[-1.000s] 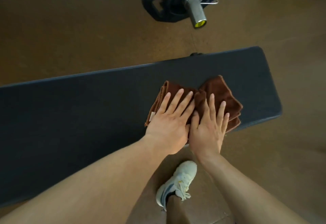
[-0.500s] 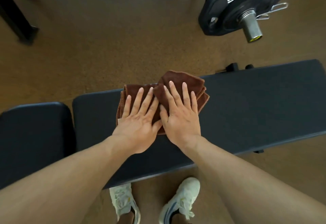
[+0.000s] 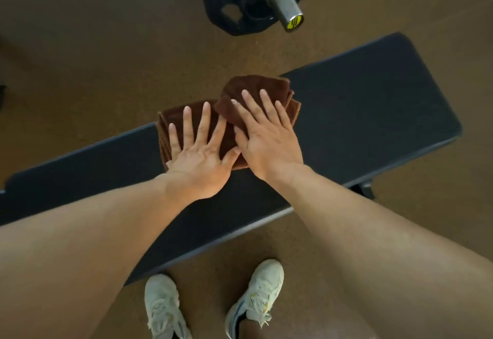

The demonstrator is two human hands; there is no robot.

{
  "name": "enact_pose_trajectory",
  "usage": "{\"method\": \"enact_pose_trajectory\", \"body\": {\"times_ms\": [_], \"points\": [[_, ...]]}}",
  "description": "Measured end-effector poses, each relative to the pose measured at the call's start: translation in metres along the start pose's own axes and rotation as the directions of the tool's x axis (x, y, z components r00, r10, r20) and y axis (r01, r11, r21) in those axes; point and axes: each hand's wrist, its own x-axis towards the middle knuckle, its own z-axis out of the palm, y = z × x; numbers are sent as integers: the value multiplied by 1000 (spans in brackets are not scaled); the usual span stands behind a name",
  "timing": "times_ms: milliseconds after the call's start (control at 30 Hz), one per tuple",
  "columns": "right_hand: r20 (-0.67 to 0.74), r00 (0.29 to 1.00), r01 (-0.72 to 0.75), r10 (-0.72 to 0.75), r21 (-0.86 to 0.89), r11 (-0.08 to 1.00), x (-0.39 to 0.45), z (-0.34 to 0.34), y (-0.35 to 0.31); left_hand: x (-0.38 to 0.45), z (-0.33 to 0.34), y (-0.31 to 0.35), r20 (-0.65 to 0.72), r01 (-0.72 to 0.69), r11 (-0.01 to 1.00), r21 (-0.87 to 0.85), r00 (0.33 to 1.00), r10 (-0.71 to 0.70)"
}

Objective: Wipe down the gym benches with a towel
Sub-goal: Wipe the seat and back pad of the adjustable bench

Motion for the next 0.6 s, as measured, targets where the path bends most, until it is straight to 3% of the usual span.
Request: {"method": "enact_pose_trajectory", "body": {"times_ms": [133, 267, 433, 600], "points": [[-114, 968, -222, 223, 26, 975, -48, -1, 48, 7, 17, 53, -43, -196, 979, 62, 979, 199], [-207, 846, -485, 492, 87, 870, -97, 14, 51, -4, 39, 80, -49, -338, 936, 97, 938, 343], [-220, 790, -503, 572, 300, 810, -132, 40, 13, -42, 62, 61, -72, -441, 891, 110, 890, 450], [-201, 804, -492, 560, 303, 816, -138, 62, -65, -80, 67, -16, -96, -457, 883, 109, 879, 467]]}}
